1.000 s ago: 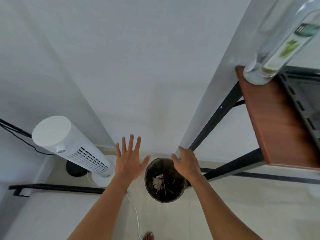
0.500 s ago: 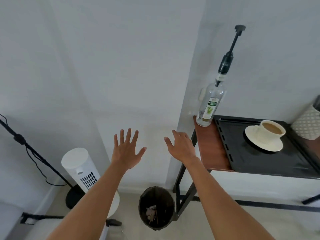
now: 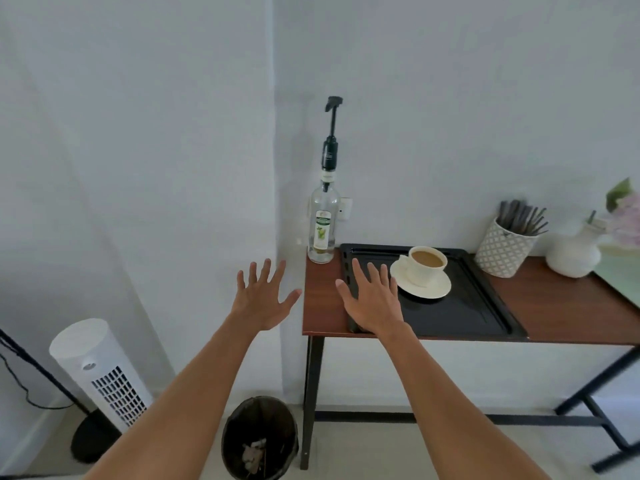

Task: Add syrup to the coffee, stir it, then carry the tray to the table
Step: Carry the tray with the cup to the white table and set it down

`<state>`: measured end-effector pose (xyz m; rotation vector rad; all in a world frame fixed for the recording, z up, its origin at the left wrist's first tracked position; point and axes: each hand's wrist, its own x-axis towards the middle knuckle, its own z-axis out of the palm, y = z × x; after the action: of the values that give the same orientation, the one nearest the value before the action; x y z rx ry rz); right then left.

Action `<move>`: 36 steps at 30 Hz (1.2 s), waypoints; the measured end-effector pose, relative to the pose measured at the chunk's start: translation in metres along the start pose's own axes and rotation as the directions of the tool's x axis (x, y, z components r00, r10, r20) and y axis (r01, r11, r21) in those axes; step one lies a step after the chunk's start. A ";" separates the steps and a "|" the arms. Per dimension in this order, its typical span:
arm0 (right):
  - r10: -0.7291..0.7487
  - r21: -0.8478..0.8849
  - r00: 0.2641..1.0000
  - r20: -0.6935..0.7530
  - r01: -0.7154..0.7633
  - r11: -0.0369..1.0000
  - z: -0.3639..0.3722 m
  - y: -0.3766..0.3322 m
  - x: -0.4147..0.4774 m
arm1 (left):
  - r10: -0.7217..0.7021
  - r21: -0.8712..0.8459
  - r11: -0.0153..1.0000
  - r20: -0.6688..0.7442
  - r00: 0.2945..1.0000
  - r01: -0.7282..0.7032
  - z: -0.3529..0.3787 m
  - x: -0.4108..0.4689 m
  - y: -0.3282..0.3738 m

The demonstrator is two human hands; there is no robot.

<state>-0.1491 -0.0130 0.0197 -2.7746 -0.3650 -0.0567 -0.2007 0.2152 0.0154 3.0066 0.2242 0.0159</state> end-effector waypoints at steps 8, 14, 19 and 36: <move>0.042 -0.020 0.989 -0.139 -0.045 0.999 -0.043 0.095 -0.014 | 0.073 -0.075 0.995 0.039 0.997 -0.070 0.010 0.019 0.104; 0.168 0.046 0.969 -0.179 -0.162 0.986 -0.062 0.166 0.003 | 0.084 -0.050 0.996 0.104 0.991 -0.079 0.020 0.051 0.152; 0.267 0.001 0.951 -0.157 -0.270 0.963 -0.064 0.223 0.026 | 0.044 -0.007 0.999 0.161 0.986 -0.044 0.041 0.080 0.170; 0.277 -0.065 0.961 -0.013 -0.277 0.959 -0.042 0.315 0.070 | -0.200 0.080 0.976 -0.057 0.978 0.204 0.083 0.095 0.183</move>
<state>-0.0003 -0.2963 -0.0386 -2.8614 0.0300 -0.0058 -0.0783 0.0396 -0.0438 3.0543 0.5488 0.0618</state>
